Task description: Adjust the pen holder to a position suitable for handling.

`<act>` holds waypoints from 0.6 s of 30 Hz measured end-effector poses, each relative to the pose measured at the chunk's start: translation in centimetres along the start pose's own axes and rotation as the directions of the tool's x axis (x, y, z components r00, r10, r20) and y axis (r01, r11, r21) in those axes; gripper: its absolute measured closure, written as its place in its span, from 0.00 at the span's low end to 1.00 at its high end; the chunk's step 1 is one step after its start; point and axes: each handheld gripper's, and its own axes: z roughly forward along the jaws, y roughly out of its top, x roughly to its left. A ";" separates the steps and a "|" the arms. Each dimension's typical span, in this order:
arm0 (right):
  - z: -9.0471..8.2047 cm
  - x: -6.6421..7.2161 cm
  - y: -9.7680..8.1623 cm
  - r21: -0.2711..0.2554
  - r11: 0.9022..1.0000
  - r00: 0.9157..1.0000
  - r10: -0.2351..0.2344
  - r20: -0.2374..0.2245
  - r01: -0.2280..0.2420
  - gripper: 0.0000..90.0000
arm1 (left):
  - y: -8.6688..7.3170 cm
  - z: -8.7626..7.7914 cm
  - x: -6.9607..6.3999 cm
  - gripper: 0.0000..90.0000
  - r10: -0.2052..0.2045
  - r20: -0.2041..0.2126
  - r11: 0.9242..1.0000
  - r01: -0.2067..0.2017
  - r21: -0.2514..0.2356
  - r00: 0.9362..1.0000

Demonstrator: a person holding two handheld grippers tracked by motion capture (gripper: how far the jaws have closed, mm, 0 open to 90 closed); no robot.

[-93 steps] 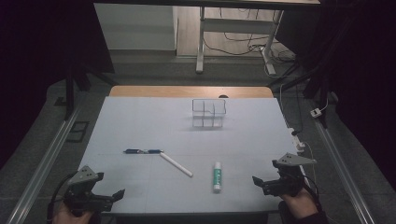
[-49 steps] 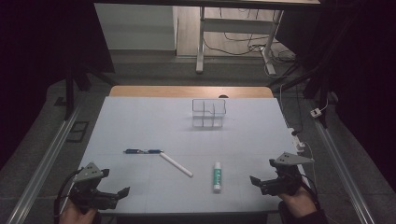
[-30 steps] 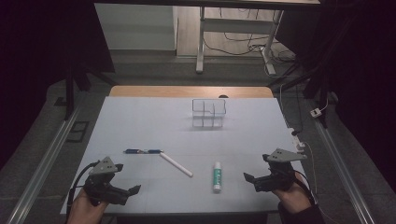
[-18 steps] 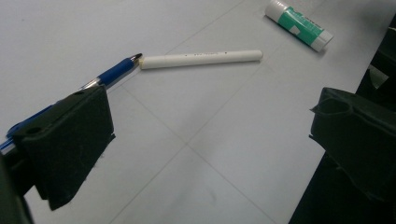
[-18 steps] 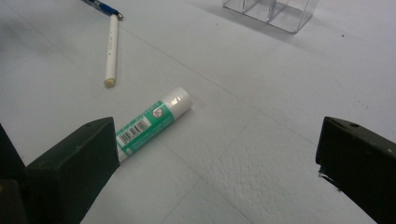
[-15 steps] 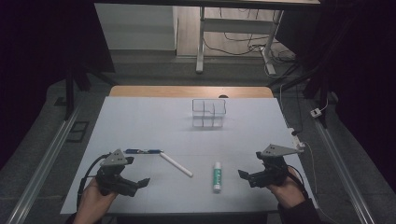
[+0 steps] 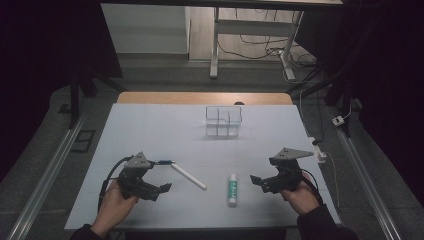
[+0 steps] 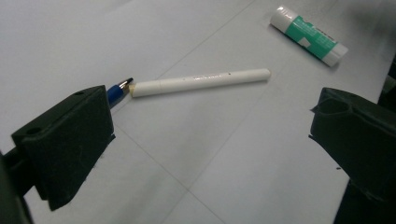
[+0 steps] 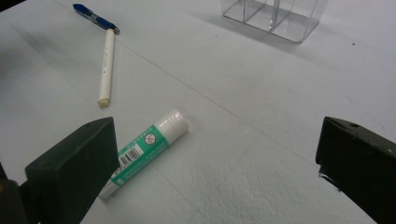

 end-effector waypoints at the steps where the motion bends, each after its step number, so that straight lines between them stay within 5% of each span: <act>1: 0.1 -0.1 0.1 0.003 1.000 1.000 0.003 -0.002 -0.003 0.00 | 0.2 0.2 0.1 0.00 0.000 0.000 1.000 0.000 0.003 1.000; 18: 2.8 -1.2 1.5 0.036 0.999 0.999 -0.030 0.042 0.028 0.00 | 3.9 4.1 1.5 0.00 0.032 -0.040 0.999 -0.031 0.028 0.999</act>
